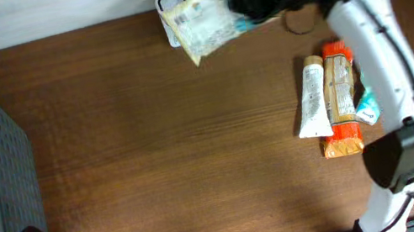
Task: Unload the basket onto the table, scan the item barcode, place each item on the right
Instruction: 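Lift the snack bag and hold it at the scanner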
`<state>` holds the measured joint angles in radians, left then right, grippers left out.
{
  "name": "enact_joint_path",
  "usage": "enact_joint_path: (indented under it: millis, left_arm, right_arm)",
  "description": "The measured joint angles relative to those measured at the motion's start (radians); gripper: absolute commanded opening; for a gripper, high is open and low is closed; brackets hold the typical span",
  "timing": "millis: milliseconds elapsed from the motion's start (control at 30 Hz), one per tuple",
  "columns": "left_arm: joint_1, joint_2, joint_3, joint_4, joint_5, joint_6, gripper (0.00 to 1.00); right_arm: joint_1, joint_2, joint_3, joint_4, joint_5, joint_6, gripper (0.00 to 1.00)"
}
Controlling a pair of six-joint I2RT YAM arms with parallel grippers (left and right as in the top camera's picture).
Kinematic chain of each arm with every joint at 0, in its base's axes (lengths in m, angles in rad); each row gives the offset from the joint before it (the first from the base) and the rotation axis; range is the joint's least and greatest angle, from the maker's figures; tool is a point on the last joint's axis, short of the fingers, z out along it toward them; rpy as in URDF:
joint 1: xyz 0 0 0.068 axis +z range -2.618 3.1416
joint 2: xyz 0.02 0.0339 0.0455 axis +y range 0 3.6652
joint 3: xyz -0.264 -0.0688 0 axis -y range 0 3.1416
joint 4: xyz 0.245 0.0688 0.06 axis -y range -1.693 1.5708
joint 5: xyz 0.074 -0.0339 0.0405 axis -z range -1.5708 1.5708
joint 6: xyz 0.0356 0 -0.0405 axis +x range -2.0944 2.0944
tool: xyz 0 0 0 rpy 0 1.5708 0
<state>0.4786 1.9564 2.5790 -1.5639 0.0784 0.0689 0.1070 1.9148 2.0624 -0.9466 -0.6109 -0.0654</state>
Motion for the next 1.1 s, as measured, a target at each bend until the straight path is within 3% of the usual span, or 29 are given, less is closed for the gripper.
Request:
enact_joint_path:
  millis: [33,100,200,267,367,567,700,1100]
  left_arm:
    - [0.000,0.000,0.000,0.000,0.000,0.000,0.99]
    - [0.000,0.000,0.000,0.003,0.000,0.000,0.99]
    - [0.000,0.000,0.000,0.001,0.000,0.000,0.99]
    - [0.000,0.000,0.000,-0.002,0.000,0.000,0.99]
    - [0.000,0.000,0.000,0.003,0.000,0.000,0.99]
    - [0.000,0.000,0.000,0.001,0.000,0.000,0.99]
    - [0.000,0.000,0.000,0.001,0.000,0.000,0.99]
    - [0.000,0.000,0.000,0.001,0.000,0.000,0.99]
  right_arm:
    - [0.092,0.003,0.000,0.077,0.245,-0.032,0.04]
    - [0.192,0.023,0.002,0.239,0.522,-0.130,0.04]
    - [0.264,0.143,0.004,0.565,0.821,-0.459,0.04]
    - [0.266,0.251,0.002,0.764,0.906,-0.696,0.04]
    - [0.266,0.402,0.000,1.064,0.974,-0.858,0.04]
    - [0.275,0.456,0.000,1.059,1.037,-0.972,0.04]
    - [0.314,0.458,0.000,0.942,1.084,-1.003,0.04]
    - [0.328,0.460,0.000,1.072,1.187,-1.069,0.04]
